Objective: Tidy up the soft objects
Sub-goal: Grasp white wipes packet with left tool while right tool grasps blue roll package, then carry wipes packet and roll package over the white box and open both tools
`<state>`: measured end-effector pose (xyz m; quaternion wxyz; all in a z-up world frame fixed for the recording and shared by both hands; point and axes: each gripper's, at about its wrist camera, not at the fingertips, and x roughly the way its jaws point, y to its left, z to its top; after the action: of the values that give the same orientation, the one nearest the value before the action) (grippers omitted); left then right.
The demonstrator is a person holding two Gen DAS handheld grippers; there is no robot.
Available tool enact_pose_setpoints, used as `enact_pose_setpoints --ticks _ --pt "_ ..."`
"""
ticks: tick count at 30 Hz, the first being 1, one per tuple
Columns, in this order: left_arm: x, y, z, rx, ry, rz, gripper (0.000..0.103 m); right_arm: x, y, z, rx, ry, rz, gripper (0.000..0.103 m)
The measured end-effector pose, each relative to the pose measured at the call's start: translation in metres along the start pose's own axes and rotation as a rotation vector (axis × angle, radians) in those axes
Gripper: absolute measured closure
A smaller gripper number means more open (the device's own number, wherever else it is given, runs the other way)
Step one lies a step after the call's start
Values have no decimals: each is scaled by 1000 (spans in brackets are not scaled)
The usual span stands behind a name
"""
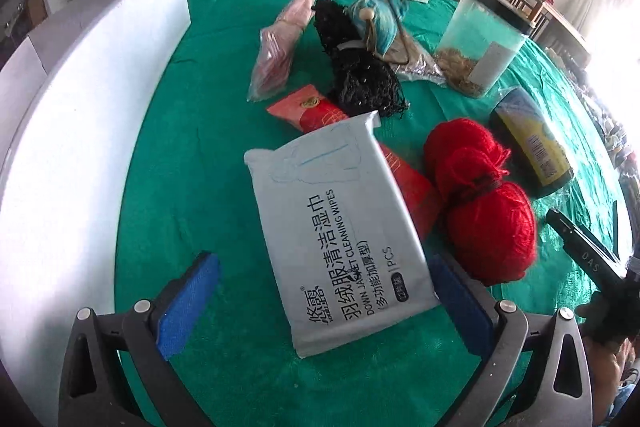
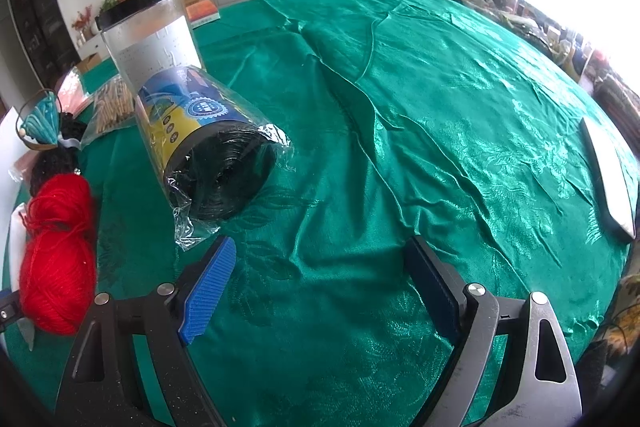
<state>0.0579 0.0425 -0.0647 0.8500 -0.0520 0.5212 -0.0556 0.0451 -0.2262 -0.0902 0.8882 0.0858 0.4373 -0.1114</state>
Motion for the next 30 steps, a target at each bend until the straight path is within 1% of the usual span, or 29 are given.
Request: enact_pose_setpoints --ticks 2,4,5,6,7,8,9,10,11,12,13,14,15,16,17,18,19,20,22,23,25,26,28,30 --pt "-2 -2 0 1 -11 3 0 0 -1 0 6 -2 7 14" --pt "11 -3 -3 -2 24 27 0 -1 -5 0 24 -5 28 14" --pt "18 -1 -3 -13 42 34 0 -3 -8 1 41 -7 48 14" --pt "24 1 -3 -38 46 17 0 -4 -13 2 67 -10 80 14" --pt "24 5 -4 -60 27 22 0 -8 -19 2 99 -17 115 16" --pt "25 5 -1 -72 15 46 0 -15 -26 3 129 -36 151 16" --pt "25 7 1 -89 10 61 0 -25 -30 4 142 -75 174 16" --pt "26 11 3 -114 5 70 0 -38 -32 7 130 -126 181 16" --pt "26 15 5 -144 -2 82 0 -51 -30 10 87 -179 175 16" --pt "30 19 7 -167 -4 78 0 -61 -24 15 21 -221 169 16" --pt "30 19 7 -165 -17 85 0 -66 -16 22 -56 -242 172 16" --pt "32 15 7 -144 -16 100 0 -67 -7 30 -133 -233 191 16" --pt "33 11 6 -115 -24 106 0 -62 2 39 -204 -203 219 16" --pt "34 8 5 -92 -21 100 0 -54 14 48 -269 -162 227 16" --pt "34 6 5 -77 -19 94 1 -40 28 56 -338 -102 217 16" --pt "32 8 5 -70 -20 74 8 -24 43 62 -406 -40 202 16" --pt "27 8 3 -60 -29 52 14 -8 55 64 -465 2 182 16" --pt "24 9 3 -44 -28 54 20 6 66 66 -525 37 162 16" --pt "23 12 3 -11 -23 37 23 25 77 66 -607 69 138 21" --pt "21 14 3 -1 -25 29 25 31 74 68 -591 99 137 47" --pt "18 16 2 -2 -31 9 27 33 50 87 -424 144 196 48" --pt "16 18 2 -16 -36 -5 27 32 34 95 -337 144 208 49" --pt "13 21 4 -40 -47 -37 27 29 2 113 -180 124 229 49" --pt "6 23 9 -58 -66 -60 27 24 -27 132 -47 95 280 49"
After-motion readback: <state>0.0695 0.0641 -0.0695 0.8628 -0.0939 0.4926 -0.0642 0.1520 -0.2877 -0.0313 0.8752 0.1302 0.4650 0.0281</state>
